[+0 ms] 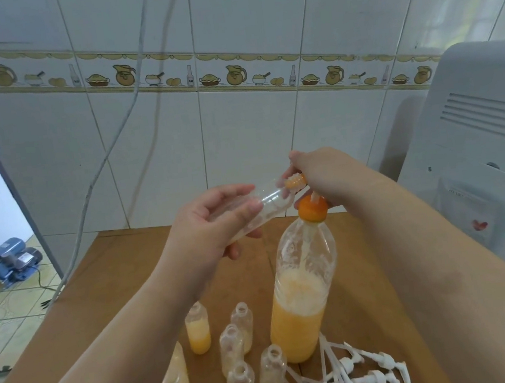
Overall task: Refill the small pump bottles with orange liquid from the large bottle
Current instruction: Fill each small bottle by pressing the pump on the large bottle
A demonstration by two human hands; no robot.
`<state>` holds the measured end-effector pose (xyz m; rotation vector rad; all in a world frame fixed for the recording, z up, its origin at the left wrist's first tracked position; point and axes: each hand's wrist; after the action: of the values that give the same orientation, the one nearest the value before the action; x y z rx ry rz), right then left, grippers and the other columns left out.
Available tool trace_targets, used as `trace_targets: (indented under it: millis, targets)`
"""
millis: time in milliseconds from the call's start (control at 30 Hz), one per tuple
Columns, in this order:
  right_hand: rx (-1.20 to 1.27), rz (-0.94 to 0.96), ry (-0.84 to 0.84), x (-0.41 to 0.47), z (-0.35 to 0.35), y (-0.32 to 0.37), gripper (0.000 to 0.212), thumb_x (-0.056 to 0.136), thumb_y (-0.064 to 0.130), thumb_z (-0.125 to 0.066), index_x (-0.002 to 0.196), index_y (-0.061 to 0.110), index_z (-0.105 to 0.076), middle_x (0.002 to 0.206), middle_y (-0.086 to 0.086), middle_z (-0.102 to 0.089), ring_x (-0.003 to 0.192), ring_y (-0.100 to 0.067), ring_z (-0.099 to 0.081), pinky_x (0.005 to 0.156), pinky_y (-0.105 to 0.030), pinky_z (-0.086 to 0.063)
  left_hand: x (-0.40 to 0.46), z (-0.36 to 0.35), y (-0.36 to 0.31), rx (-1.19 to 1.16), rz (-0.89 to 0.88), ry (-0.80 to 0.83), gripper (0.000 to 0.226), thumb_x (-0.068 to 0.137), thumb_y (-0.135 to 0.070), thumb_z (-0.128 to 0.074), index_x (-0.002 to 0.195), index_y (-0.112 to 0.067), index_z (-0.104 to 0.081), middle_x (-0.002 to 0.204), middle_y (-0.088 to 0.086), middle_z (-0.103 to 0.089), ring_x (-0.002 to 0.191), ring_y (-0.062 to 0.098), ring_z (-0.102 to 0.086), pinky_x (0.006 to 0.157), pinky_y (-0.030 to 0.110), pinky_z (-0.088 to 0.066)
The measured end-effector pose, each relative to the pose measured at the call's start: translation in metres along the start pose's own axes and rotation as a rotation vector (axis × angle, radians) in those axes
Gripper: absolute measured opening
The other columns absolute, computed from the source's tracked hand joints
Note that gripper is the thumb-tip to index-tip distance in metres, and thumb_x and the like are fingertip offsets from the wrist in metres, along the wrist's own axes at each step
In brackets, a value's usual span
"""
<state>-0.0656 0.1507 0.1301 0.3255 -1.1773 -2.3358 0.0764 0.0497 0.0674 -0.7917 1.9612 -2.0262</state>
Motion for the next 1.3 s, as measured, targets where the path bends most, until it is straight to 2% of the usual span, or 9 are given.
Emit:
trace_targets:
  millis: [200, 333, 500, 600, 833, 900, 1000, 1133, 1300]
  targets:
    - [-0.101, 0.006, 0.036, 0.004, -0.006, -0.005, 0.042, 0.099, 0.024, -0.033, 0.111, -0.001, -0.064, 0.104, -0.021, -0.068, 0.093, -0.035, -0.066, 0.086, -0.045, -0.053, 0.004, 0.004, 0.003, 0.086, 0.046, 0.016, 0.029, 0.074, -0.031, -0.073, 0.103, -0.028, -0.069, 0.088, -0.004, -0.070, 0.066, 0.012, -0.064, 0.046, 0.019, -0.043]
    - [-0.208, 0.002, 0.069, -0.006, -0.005, -0.004, 0.041, 0.102, 0.023, -0.030, 0.116, 0.004, -0.062, 0.111, -0.014, -0.065, 0.085, -0.026, -0.060, 0.068, -0.031, -0.047, 0.003, 0.004, -0.002, 0.152, 0.026, 0.026, 0.033, 0.068, -0.036, -0.073, 0.100, -0.028, -0.069, 0.087, -0.003, -0.069, 0.064, 0.013, -0.063, 0.046, 0.018, -0.044]
    - [-0.155, -0.004, 0.083, -0.014, 0.008, -0.004, 0.041, 0.102, 0.035, -0.033, 0.096, 0.014, -0.068, 0.067, 0.006, -0.067, 0.051, -0.005, -0.061, 0.050, -0.019, -0.041, 0.003, 0.005, -0.017, 0.214, -0.070, 0.030, 0.034, 0.061, -0.041, -0.073, 0.093, -0.032, -0.069, 0.082, -0.009, -0.069, 0.058, 0.006, -0.061, 0.047, 0.019, -0.046]
    - [-0.194, 0.002, 0.037, -0.007, 0.005, -0.008, 0.042, 0.102, 0.031, -0.030, 0.096, 0.011, -0.067, 0.062, 0.007, -0.058, 0.046, -0.004, -0.057, 0.047, -0.015, -0.036, 0.006, 0.005, -0.015, 0.242, -0.070, 0.035, 0.035, 0.062, -0.042, -0.072, 0.095, -0.032, -0.069, 0.082, -0.011, -0.069, 0.057, 0.005, -0.059, 0.047, 0.017, -0.046]
    - [-0.241, -0.032, 0.056, -0.005, 0.000, -0.006, 0.042, 0.099, 0.029, -0.036, 0.114, -0.001, -0.061, 0.114, -0.018, -0.064, 0.094, -0.033, -0.060, 0.087, -0.039, -0.050, 0.011, 0.005, -0.015, 0.328, -0.061, 0.069, 0.042, 0.060, -0.046, -0.071, 0.099, -0.031, -0.069, 0.078, -0.015, -0.070, 0.055, 0.004, -0.058, 0.048, 0.016, -0.044]
    - [-0.209, 0.003, 0.059, -0.009, 0.004, -0.004, 0.040, 0.100, 0.030, -0.035, 0.108, 0.004, -0.064, 0.104, -0.011, -0.067, 0.088, -0.023, -0.063, 0.085, -0.033, -0.052, 0.011, 0.006, -0.022, 0.358, -0.111, 0.059, 0.042, 0.059, -0.046, -0.070, 0.099, -0.031, -0.070, 0.077, -0.010, -0.070, 0.053, 0.003, -0.057, 0.047, 0.011, -0.041]
    - [-0.130, -0.008, 0.048, -0.016, 0.006, 0.000, 0.039, 0.102, 0.028, -0.033, 0.105, 0.006, -0.065, 0.077, 0.002, -0.066, 0.065, -0.008, -0.063, 0.062, -0.015, -0.048, 0.009, 0.007, -0.025, 0.366, -0.143, 0.050, 0.041, 0.062, -0.045, -0.069, 0.100, -0.030, -0.069, 0.076, -0.010, -0.069, 0.052, 0.001, -0.057, 0.046, 0.009, -0.040]
    - [-0.166, -0.024, -0.042, -0.012, -0.001, -0.001, 0.026, 0.100, 0.026, -0.037, 0.098, 0.007, -0.055, 0.113, -0.021, -0.061, 0.084, -0.025, -0.053, 0.085, -0.036, -0.046, 0.011, 0.006, -0.015, 0.374, -0.100, 0.067, 0.045, 0.067, -0.044, -0.069, 0.108, -0.027, -0.068, 0.072, -0.016, -0.068, 0.054, -0.001, -0.056, 0.048, 0.009, -0.040]
    - [-0.338, -0.023, 0.044, -0.012, 0.001, -0.002, 0.029, 0.100, 0.029, -0.035, 0.093, 0.006, -0.052, 0.116, -0.022, -0.060, 0.084, -0.025, -0.050, 0.084, -0.037, -0.045, 0.011, 0.004, -0.014, 0.445, -0.094, 0.088, 0.041, 0.076, -0.039, -0.070, 0.114, -0.026, -0.066, 0.086, -0.017, -0.064, 0.063, -0.010, -0.058, 0.049, 0.006, -0.040]
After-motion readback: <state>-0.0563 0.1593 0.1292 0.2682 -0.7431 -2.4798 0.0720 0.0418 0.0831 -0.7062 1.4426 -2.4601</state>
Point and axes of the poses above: each hand's wrist, its own x-axis towards the middle knuckle, its own z-axis out of the back of the hand, y = z × x
